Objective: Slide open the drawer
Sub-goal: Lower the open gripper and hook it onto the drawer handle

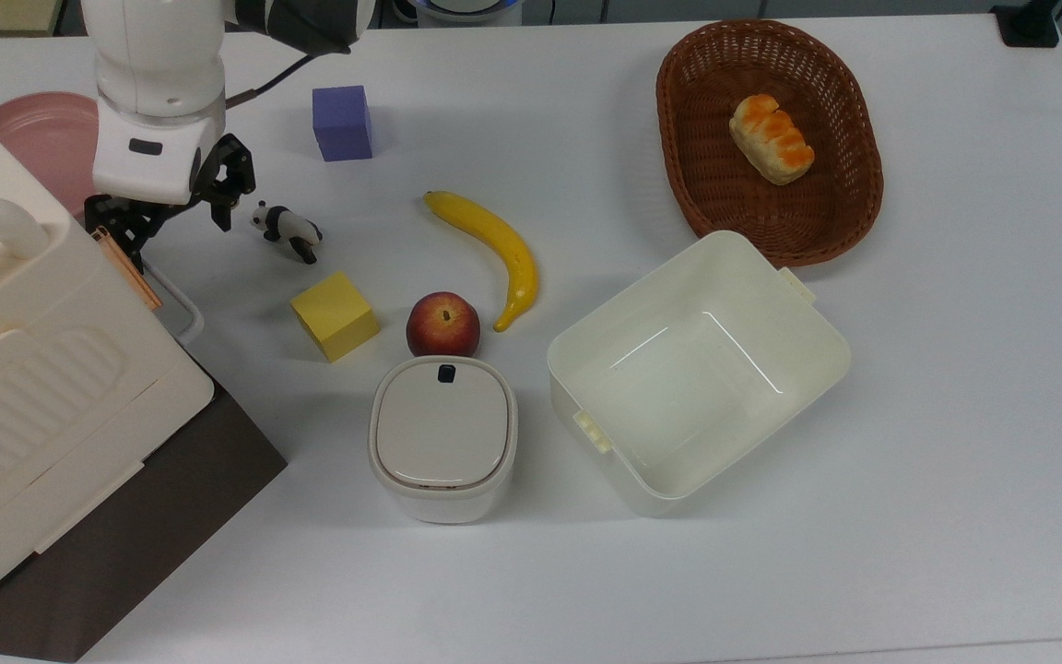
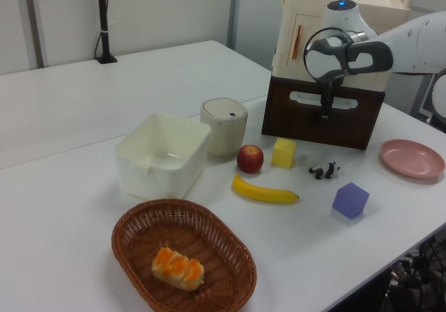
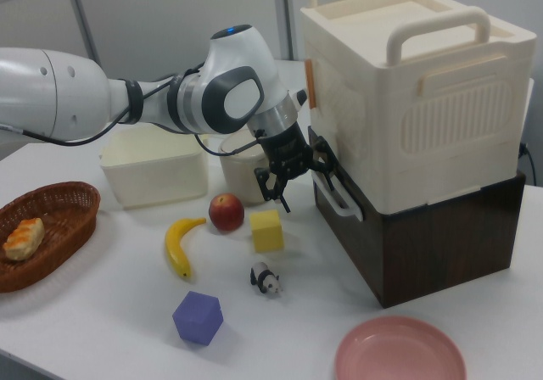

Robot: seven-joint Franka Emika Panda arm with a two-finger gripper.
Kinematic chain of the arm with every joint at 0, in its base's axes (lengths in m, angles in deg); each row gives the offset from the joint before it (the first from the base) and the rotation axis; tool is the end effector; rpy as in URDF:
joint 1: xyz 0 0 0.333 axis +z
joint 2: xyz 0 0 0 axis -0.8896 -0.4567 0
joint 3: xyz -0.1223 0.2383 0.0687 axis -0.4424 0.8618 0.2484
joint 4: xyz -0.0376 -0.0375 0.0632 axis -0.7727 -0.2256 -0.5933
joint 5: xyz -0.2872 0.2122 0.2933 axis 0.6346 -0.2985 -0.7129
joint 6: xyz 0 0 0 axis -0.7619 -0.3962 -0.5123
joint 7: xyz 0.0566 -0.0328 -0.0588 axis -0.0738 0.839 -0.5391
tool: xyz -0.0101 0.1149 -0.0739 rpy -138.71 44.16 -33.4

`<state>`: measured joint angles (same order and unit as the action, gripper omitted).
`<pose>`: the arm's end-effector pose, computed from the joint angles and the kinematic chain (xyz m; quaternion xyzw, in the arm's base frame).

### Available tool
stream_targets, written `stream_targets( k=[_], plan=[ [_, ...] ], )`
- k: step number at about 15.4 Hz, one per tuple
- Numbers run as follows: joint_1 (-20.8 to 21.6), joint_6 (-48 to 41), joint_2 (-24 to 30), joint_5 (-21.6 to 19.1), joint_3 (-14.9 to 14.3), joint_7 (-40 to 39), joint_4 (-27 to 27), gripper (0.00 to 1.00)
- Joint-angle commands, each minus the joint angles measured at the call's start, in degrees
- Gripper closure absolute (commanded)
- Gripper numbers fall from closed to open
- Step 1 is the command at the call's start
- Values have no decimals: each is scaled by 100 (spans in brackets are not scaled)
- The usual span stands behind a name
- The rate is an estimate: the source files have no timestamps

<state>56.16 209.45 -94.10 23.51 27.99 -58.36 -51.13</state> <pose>0.6954 -0.2124 0.3464 0.9108 0.3833 0.0029 0.1532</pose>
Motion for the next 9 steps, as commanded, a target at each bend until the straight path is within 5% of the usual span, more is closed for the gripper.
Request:
stream_targets(
  k=[1,9],
  plan=[
    [8,142,3,96,-41,-90,-40,1],
    [8,212,-85,140,-41,-99,-49,8]
  ],
)
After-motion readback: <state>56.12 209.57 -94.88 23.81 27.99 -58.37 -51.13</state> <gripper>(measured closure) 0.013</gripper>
